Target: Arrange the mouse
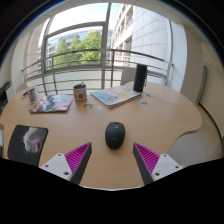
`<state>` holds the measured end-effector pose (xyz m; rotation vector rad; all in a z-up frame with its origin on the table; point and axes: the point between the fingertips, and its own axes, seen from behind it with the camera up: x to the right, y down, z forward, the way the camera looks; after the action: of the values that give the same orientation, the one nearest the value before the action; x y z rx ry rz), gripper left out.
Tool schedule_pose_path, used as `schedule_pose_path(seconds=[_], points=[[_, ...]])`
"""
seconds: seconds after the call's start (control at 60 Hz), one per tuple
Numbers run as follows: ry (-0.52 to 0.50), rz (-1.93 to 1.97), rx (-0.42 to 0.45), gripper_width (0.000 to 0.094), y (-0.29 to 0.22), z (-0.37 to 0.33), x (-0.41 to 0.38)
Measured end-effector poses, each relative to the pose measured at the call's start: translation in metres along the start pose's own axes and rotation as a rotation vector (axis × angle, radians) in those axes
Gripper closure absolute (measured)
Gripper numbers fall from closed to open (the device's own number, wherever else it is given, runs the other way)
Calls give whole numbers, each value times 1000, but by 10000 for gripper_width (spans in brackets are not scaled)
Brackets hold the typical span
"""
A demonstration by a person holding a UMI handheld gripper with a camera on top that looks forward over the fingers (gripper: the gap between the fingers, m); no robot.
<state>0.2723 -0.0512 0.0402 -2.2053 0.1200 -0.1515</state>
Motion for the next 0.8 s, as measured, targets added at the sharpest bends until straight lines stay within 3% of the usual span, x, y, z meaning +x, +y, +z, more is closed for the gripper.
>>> schedule_pose_path(seconds=[0.233,0.317,0.383,0.583,0.7,0.8], points=[[-7,22,-31,138,-10,91,4],[-18,46,-35,246,-12,105,5],[-14,50,-35,407,-14,111,7],[-15,17,-17,530,-18,112,5],[1,15,-24,540,-21,106,1],[35,26,59,538,-61,68,-3]])
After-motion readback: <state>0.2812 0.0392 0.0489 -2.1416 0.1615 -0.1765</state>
